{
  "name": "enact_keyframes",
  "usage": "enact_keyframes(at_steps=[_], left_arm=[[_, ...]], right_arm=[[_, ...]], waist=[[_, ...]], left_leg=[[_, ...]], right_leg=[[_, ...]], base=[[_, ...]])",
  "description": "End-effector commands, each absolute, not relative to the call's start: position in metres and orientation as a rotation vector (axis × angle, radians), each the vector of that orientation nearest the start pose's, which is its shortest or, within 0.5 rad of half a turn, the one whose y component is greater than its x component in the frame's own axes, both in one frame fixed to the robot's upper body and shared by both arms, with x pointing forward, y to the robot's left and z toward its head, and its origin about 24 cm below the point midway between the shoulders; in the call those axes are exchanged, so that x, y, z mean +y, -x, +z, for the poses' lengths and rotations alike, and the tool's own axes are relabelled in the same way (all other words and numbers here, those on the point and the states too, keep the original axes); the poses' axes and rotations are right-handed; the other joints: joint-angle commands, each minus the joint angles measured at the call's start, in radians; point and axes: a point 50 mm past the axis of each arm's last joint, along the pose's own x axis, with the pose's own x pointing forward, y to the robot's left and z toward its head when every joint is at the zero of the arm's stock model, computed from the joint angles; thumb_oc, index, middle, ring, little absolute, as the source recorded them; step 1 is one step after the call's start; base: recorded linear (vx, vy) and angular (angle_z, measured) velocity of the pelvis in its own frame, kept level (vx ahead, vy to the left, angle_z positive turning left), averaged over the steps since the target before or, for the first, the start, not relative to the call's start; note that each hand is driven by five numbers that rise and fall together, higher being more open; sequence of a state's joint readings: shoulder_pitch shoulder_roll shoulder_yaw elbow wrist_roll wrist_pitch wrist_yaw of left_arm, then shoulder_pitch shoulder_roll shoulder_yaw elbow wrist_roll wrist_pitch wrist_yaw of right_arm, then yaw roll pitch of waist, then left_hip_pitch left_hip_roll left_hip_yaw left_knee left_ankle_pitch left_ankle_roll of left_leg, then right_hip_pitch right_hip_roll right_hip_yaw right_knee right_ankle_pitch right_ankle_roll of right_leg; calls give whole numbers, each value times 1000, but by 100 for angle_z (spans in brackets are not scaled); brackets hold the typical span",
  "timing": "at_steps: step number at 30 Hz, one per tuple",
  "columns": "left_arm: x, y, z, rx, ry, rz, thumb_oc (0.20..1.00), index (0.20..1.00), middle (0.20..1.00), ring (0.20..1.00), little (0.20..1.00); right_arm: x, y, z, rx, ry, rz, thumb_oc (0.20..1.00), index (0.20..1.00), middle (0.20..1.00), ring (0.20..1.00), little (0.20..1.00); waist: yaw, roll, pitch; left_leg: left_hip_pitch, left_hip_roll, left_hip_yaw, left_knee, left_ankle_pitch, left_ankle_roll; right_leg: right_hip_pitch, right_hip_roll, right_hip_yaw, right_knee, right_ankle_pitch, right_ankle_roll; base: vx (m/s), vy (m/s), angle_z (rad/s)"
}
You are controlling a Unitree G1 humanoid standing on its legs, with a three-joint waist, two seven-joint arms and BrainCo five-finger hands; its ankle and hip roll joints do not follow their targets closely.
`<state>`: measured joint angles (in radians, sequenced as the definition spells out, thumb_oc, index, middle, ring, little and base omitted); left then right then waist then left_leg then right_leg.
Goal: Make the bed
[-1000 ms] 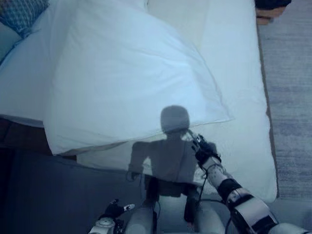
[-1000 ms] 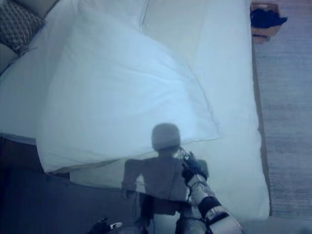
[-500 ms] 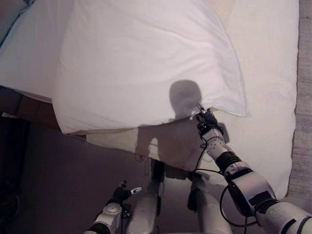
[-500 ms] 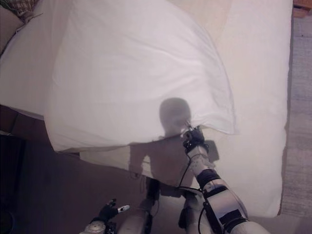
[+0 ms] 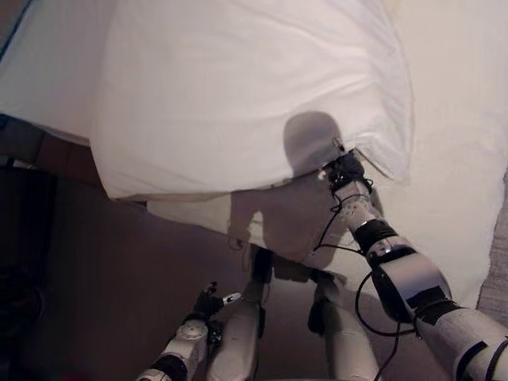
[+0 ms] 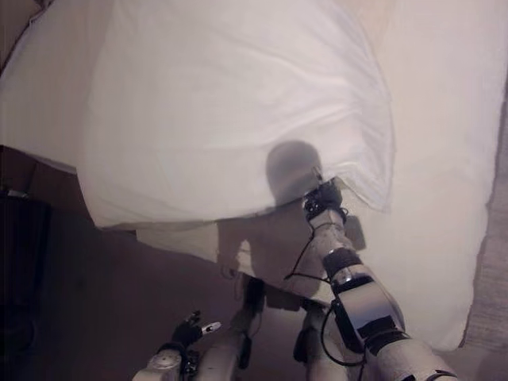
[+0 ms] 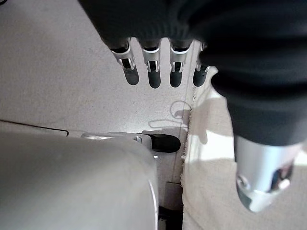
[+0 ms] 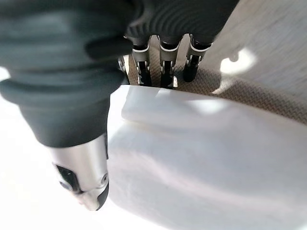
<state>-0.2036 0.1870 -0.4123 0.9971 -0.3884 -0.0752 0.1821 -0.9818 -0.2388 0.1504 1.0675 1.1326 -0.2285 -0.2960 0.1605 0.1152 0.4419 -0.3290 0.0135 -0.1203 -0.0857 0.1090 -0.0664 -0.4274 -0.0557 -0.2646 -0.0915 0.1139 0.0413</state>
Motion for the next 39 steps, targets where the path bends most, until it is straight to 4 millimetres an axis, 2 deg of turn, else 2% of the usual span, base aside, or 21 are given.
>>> enact_keyframes(at_steps=[1,8,11,16,21,30,31,32,33,34,35,36,39], left_arm=[[163,-203,-121,805,-154,21,1000,1000,1000,1000,1000],[161,-207,-118,783,-152,29,1000,1000,1000,1000,1000],[158,-212,-114,761,-138,44,1000,1000,1000,1000,1000],[150,-226,-102,696,-124,45,1000,1000,1000,1000,1000],[146,-235,-90,621,-100,30,1000,1000,1000,1000,1000],[149,-235,-90,620,-60,35,1000,1000,1000,1000,1000],[149,-235,-90,619,-61,32,1000,1000,1000,1000,1000],[148,-236,-90,617,-61,32,1000,1000,1000,1000,1000],[149,-236,-90,617,-61,33,1000,1000,1000,1000,1000],[149,-237,-89,614,-63,33,1000,1000,1000,1000,1000],[149,-237,-89,614,-63,33,1000,1000,1000,1000,1000],[148,-239,-87,605,-63,28,1000,1000,1000,1000,1000],[146,-242,-85,594,-59,30,1000,1000,1000,1000,1000]], right_arm=[[-189,-415,185,-180,-746,-331,1000,1000,1000,1000,1000],[-190,-417,188,-166,-697,-380,1000,1000,1000,1000,1000],[-195,-417,190,-149,-706,-471,1000,1000,1000,1000,1000],[-200,-419,202,-106,-819,-595,1000,1000,1000,1000,1000],[-207,-421,244,-187,-781,-554,1000,1000,1000,1000,1000],[-217,-414,296,-408,-746,-402,1000,1000,1000,1000,1000],[-219,-414,299,-421,-744,-399,812,812,812,812,812],[-219,-413,303,-435,-750,-394,721,721,721,721,721],[-220,-412,307,-448,-751,-390,573,573,573,573,573],[-221,-411,310,-461,-749,-385,467,467,467,467,467],[-221,-411,310,-461,-749,-385,448,448,448,448,448],[-223,-410,316,-481,-744,-389,200,200,200,200,200],[-222,-408,324,-512,-745,-378,200,200,200,200,200]], waist=[[-2,-27,-3],[-4,-26,13],[1,-25,25],[10,-21,37],[29,-15,54],[50,-21,73],[52,-21,71],[52,-21,71],[53,-22,70],[55,-22,69],[55,-22,69],[55,-23,67],[52,-25,65]], left_leg=[[-55,-60,21,-2,30,-15],[-76,-63,18,-2,34,-12],[-90,-63,19,-2,32,-12],[-135,-64,18,-2,38,-14],[-198,-68,15,-2,49,-19],[-293,-65,11,-2,66,-27],[-300,-64,10,-2,66,-27],[-304,-64,9,-2,67,-27],[-307,-63,9,-2,67,-28],[-311,-62,10,-2,67,-29],[-311,-62,10,-2,67,-29],[-315,-61,11,-2,66,-30],[-319,-61,16,-2,65,-30]], right_leg=[[83,-38,50,13,28,85],[62,-39,58,20,32,85],[46,-37,59,20,34,87],[9,-35,58,13,48,92],[-49,-36,46,13,58,98],[-139,-34,34,14,66,102],[-146,-33,34,13,67,102],[-152,-32,35,14,67,103],[-155,-32,35,13,68,104],[-159,-33,35,12,69,104],[-160,-33,35,12,69,104],[-166,-33,37,13,71,105],[-174,-33,43,11,75,107]], base=[[0,4,5],[-5,11,3],[0,0,0],[-6,2,0],[-15,1,3],[2,1,1],[0,0,0],[0,0,0],[0,0,0],[0,0,0],[0,0,0],[0,0,0],[0,0,0]])
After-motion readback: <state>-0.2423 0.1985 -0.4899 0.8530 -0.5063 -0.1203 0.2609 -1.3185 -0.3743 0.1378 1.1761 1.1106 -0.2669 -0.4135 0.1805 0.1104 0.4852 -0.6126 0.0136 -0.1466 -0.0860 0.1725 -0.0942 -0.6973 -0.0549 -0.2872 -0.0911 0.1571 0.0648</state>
